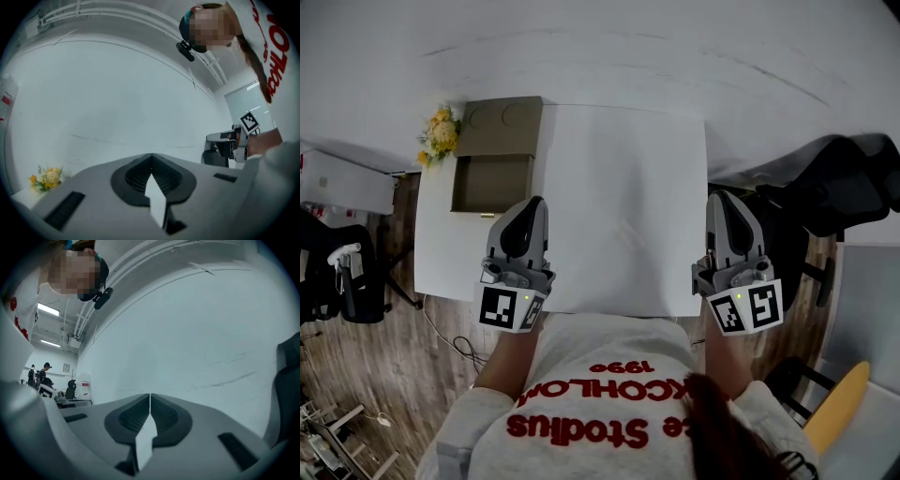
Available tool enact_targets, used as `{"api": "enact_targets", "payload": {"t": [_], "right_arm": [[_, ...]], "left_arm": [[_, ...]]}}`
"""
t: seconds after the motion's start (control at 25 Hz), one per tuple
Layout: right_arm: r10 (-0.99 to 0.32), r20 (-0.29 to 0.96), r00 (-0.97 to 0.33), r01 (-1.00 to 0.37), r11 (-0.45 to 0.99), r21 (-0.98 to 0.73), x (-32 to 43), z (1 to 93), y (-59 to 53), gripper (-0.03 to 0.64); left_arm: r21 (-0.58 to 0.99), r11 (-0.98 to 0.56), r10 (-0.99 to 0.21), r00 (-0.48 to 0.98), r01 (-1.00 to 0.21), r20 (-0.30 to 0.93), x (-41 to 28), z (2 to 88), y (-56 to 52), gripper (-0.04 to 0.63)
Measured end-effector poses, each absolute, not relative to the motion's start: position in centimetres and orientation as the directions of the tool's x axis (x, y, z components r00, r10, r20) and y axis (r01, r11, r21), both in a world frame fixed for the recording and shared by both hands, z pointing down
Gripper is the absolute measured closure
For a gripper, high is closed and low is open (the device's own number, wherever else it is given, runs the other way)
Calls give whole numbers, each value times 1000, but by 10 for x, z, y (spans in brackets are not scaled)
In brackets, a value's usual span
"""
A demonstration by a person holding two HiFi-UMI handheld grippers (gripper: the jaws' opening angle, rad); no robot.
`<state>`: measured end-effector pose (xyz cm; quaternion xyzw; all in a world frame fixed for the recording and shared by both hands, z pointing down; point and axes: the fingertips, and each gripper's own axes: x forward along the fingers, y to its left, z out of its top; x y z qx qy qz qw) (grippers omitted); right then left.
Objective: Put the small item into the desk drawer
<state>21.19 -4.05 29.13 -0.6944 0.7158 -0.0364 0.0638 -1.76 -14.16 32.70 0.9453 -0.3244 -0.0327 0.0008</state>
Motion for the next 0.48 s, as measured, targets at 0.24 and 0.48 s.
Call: {"api": "enact_targets", "payload": {"t": [0.24, 0.48], "right_arm": [[-994, 84, -64, -982, 48, -181, 200, 342, -59, 607], [-967, 229, -110, -976, 61, -210, 181, 418, -64, 606]], "left_arm": [[62, -800, -599, 801, -597, -13, -12, 360, -150, 589], [87, -797, -594, 802, -597, 64, -12, 399, -150, 589]]}}
